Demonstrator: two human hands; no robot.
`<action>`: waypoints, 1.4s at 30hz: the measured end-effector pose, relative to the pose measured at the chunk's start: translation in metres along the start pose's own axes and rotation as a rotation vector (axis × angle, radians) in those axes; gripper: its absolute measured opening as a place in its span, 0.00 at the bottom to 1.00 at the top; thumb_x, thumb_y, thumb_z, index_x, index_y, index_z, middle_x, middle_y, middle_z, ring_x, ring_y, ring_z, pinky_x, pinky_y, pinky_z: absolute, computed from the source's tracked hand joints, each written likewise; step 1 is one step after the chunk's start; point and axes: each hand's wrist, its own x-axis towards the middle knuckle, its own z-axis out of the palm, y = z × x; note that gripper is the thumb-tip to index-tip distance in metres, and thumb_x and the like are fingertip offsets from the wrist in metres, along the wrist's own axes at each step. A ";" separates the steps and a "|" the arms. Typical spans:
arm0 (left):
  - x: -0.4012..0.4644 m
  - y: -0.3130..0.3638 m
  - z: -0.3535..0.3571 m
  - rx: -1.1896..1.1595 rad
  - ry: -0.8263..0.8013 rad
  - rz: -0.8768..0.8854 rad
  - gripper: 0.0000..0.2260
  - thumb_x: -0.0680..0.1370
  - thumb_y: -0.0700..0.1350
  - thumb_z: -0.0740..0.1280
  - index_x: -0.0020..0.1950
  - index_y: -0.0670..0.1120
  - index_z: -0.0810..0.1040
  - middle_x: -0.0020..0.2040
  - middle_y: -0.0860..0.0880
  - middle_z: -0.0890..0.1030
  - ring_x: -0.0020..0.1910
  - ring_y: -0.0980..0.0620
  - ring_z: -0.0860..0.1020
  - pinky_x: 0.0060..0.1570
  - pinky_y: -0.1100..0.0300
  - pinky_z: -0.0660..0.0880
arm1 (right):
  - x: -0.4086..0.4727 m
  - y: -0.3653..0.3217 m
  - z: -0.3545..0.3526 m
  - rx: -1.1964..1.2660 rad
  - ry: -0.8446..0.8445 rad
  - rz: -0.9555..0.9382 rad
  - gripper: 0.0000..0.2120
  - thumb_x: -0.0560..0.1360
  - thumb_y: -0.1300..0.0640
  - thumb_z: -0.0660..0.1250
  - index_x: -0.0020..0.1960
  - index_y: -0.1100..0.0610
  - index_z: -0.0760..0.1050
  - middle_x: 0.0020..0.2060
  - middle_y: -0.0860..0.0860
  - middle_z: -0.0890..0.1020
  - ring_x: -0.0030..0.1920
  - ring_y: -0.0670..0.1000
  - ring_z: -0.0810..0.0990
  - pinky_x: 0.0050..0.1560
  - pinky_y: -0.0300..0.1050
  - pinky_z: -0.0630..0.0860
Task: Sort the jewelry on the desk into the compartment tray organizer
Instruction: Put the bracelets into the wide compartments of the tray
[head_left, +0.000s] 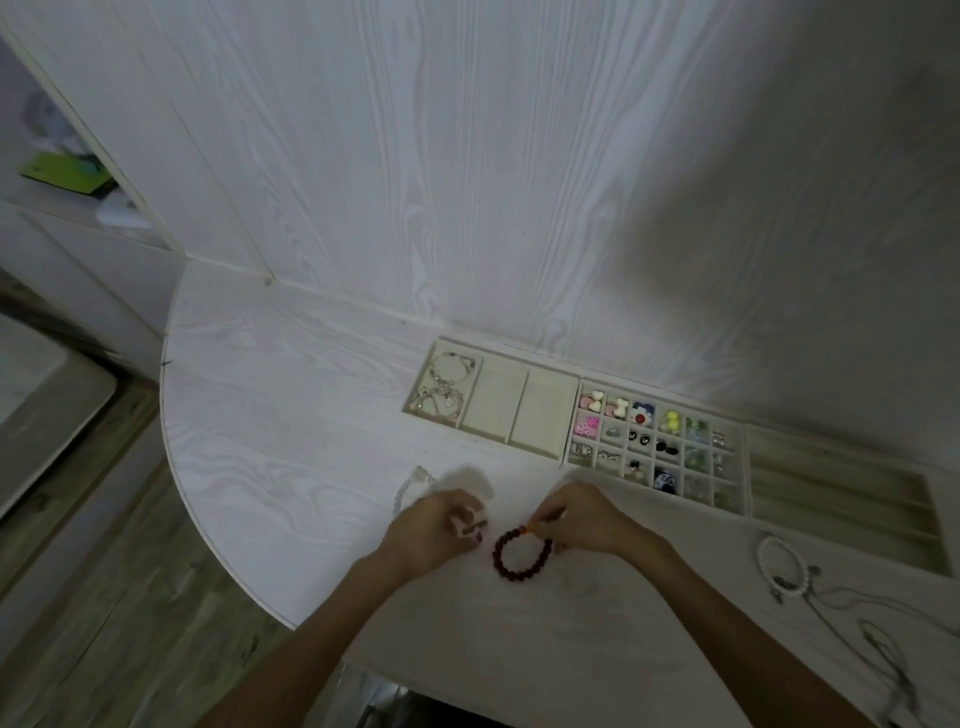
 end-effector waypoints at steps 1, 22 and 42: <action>0.004 0.008 0.000 -0.147 -0.046 0.007 0.20 0.71 0.42 0.74 0.61 0.50 0.75 0.51 0.52 0.77 0.48 0.55 0.76 0.47 0.67 0.75 | -0.001 -0.005 -0.005 0.058 -0.013 -0.028 0.06 0.72 0.60 0.70 0.47 0.60 0.84 0.40 0.53 0.84 0.33 0.43 0.80 0.36 0.37 0.78; 0.133 0.046 -0.064 -0.191 0.393 -0.051 0.07 0.75 0.44 0.70 0.52 0.49 0.81 0.43 0.54 0.81 0.36 0.64 0.77 0.33 0.78 0.69 | 0.102 -0.054 -0.054 0.675 0.648 -0.005 0.09 0.72 0.65 0.71 0.51 0.64 0.82 0.41 0.57 0.84 0.36 0.45 0.81 0.40 0.34 0.77; 0.165 0.048 -0.075 0.344 0.459 0.240 0.10 0.79 0.50 0.63 0.55 0.59 0.82 0.46 0.53 0.82 0.49 0.52 0.76 0.43 0.62 0.68 | 0.138 -0.031 -0.055 0.110 0.699 -0.100 0.09 0.70 0.58 0.74 0.50 0.54 0.84 0.46 0.50 0.85 0.44 0.45 0.82 0.44 0.25 0.72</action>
